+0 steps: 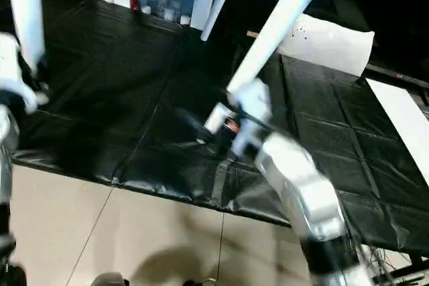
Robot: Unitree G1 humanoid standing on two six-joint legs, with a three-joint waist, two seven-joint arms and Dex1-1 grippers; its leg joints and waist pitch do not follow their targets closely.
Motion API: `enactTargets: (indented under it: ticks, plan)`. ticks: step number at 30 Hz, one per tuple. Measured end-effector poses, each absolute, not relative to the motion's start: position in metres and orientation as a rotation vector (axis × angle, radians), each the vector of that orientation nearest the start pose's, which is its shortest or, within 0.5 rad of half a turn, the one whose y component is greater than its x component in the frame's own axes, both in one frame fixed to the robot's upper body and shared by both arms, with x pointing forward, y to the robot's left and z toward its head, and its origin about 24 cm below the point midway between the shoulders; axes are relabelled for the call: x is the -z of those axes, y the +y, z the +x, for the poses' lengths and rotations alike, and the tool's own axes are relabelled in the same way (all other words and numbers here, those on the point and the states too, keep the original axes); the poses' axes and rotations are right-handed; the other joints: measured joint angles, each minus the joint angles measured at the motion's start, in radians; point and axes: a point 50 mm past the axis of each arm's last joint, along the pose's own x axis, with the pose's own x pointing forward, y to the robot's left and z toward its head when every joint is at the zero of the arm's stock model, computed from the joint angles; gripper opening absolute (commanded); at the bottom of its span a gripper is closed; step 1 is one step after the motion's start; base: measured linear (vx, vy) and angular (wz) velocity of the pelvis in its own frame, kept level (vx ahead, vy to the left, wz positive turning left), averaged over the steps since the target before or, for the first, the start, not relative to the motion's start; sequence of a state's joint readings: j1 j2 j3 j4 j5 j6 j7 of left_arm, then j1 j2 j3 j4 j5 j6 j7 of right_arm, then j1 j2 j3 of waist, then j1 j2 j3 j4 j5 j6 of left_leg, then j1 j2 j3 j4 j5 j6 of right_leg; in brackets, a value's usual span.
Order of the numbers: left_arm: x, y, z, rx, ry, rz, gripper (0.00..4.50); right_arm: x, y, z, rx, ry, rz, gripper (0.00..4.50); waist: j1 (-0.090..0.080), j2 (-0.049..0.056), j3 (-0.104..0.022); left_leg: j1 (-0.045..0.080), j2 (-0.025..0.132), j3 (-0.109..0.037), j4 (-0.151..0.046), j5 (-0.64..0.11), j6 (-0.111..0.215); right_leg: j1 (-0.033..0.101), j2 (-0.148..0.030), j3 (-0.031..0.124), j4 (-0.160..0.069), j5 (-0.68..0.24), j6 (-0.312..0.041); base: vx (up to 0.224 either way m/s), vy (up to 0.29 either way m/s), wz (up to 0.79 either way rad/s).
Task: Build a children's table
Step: Flip table
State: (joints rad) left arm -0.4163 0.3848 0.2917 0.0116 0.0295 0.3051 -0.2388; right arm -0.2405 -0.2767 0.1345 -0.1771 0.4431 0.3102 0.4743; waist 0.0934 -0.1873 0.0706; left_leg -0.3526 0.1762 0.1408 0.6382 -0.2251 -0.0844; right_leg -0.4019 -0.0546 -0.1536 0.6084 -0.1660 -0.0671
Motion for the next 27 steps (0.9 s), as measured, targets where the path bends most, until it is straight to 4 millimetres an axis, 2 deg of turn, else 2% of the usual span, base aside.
enactTargets:
  ticks: [5,10,12,16,21,22,24,27]
  plan:
    - [-0.148,0.257,0.313,-0.041,-0.093,0.314,1.56,-0.101,-0.128,0.262,-0.689,-0.039,0.130,4.50,-0.004,0.000,0.000,0.001,0.000,-0.001,0.000,0.000,0.000,0.002,0.000,-0.001,-0.001,0.000,0.000,0.000,0.000,0.00]
    - [-0.140,0.258,0.314,0.001,-0.094,0.345,1.52,-0.118,-0.158,0.268,-0.454,-0.205,0.124,4.50,-0.007,0.002,0.001,0.002,0.001,-0.002,-0.001,0.000,0.000,0.006,0.000,-0.003,-0.009,0.002,0.004,0.000,0.000,0.00]
    - [-0.138,0.261,0.314,-0.002,-0.092,0.354,1.51,-0.123,-0.162,0.270,-0.431,-0.242,0.165,4.50,-0.011,0.005,0.004,0.002,0.001,-0.002,-0.001,0.001,0.002,0.007,0.000,-0.003,-0.009,0.003,0.005,0.000,0.000,0.00]
    - [-0.133,0.263,0.315,0.006,-0.081,0.352,1.50,-0.134,-0.158,0.294,-0.472,-0.271,0.183,4.50,-0.021,0.006,0.004,0.003,0.001,-0.001,-0.001,0.002,0.002,0.009,0.000,-0.003,-0.012,0.004,0.005,0.000,0.000,0.00]
    - [-0.130,0.265,0.316,0.020,-0.075,0.356,1.50,-0.138,-0.156,0.320,-0.506,-0.271,0.201,4.50,-0.016,0.008,0.005,0.004,0.000,-0.001,-0.001,0.002,0.002,0.011,0.000,-0.002,-0.012,0.010,0.003,0.000,0.000,0.00]
    - [-0.129,0.265,0.316,0.019,-0.072,0.356,1.50,-0.138,-0.155,0.327,-0.509,-0.269,0.195,4.50,-0.017,0.008,0.005,0.004,0.001,0.000,-0.001,0.002,0.002,0.011,0.000,-0.002,-0.011,0.010,0.002,0.000,0.000,0.00]
    - [-0.127,0.266,0.317,0.024,-0.060,0.359,1.50,-0.143,-0.152,0.349,-0.500,-0.251,0.203,4.50,-0.032,0.009,0.005,0.004,0.000,0.001,-0.001,0.002,0.001,0.009,0.000,-0.001,-0.009,0.011,0.000,0.000,0.000,0.00]
    - [-0.124,0.261,0.319,0.057,-0.054,0.360,1.50,-0.148,-0.158,0.362,-0.449,-0.263,0.222,4.50,-0.032,0.009,0.006,0.002,0.001,0.001,-0.001,0.004,-0.001,0.005,0.000,-0.001,-0.007,0.012,-0.001,0.000,0.000,0.00]
